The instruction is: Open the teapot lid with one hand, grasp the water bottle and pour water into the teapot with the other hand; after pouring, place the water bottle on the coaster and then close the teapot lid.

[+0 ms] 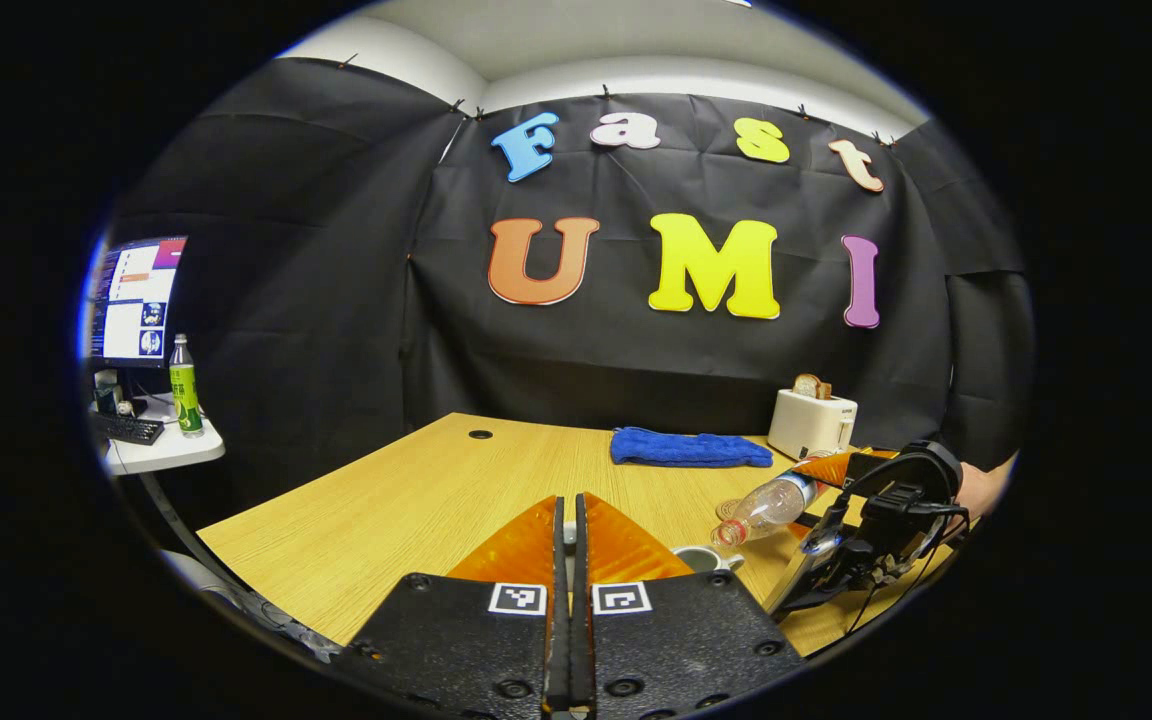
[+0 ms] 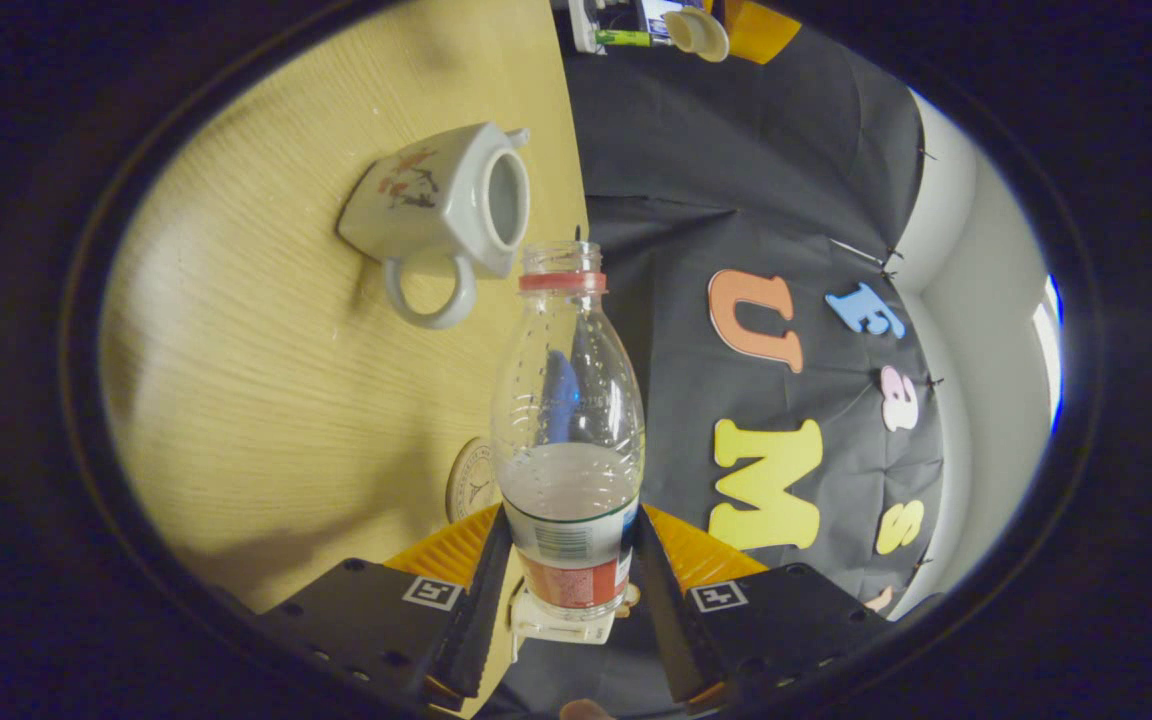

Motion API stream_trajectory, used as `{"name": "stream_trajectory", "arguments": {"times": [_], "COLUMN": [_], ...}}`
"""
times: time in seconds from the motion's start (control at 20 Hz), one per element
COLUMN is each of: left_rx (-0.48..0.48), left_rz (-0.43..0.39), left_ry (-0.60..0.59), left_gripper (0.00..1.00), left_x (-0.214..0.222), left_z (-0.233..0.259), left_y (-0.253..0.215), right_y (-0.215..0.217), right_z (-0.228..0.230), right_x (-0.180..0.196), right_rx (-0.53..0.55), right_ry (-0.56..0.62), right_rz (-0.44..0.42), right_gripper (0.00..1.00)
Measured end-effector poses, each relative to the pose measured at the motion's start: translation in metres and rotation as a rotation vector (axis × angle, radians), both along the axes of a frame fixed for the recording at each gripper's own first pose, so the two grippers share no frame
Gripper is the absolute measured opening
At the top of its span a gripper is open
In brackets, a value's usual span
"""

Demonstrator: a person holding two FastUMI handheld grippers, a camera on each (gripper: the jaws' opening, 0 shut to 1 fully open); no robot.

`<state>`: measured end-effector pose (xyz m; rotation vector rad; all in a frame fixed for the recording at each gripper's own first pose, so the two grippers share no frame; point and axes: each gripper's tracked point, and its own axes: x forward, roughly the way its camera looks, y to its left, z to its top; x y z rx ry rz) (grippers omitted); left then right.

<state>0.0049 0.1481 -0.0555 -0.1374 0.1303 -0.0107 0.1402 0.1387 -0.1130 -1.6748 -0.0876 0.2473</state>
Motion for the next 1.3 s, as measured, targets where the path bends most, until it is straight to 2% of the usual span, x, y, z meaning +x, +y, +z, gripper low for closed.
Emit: {"name": "stream_trajectory", "arguments": {"times": [0.65,0.85,1.3], "left_rx": [-0.008,-0.008,-0.009], "left_rz": [0.008,0.004,0.006], "left_ry": [0.014,0.012,0.011], "left_gripper": [0.03,0.03,0.03], "left_x": [0.000,0.000,-0.002], "left_z": [-0.005,-0.004,-0.003], "left_y": [0.010,0.009,0.014], "right_y": [0.020,0.027,0.031], "right_z": [0.018,0.042,0.055], "right_x": [-0.009,0.005,0.001], "right_rx": [-0.163,-0.205,-0.287], "right_ry": [-0.125,-0.162,-0.233], "right_rz": [0.077,0.093,0.126], "right_gripper": [0.68,0.68,0.68]}}
